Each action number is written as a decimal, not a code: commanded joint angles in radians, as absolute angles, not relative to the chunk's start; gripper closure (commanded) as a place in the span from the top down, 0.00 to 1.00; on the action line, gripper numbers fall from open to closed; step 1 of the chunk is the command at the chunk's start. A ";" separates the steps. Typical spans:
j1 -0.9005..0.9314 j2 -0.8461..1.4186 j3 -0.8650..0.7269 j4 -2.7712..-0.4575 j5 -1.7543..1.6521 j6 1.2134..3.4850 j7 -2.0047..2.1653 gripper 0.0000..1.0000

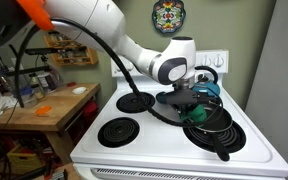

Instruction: Use the kitchen mitt to move the pan from the back right plate to the back left one

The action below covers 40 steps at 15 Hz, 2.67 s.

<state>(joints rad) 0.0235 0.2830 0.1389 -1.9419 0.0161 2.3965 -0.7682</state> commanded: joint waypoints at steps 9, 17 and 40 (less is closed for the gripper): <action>0.065 0.285 0.154 -1.959 -0.056 2.420 -0.726 0.04; 0.049 0.328 0.156 -1.967 -0.060 2.473 -0.761 0.60; 0.076 0.197 0.234 -2.077 0.097 2.220 -0.747 0.00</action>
<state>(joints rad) 0.0566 0.2646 0.2403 -2.0167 0.1038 2.2701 -0.7716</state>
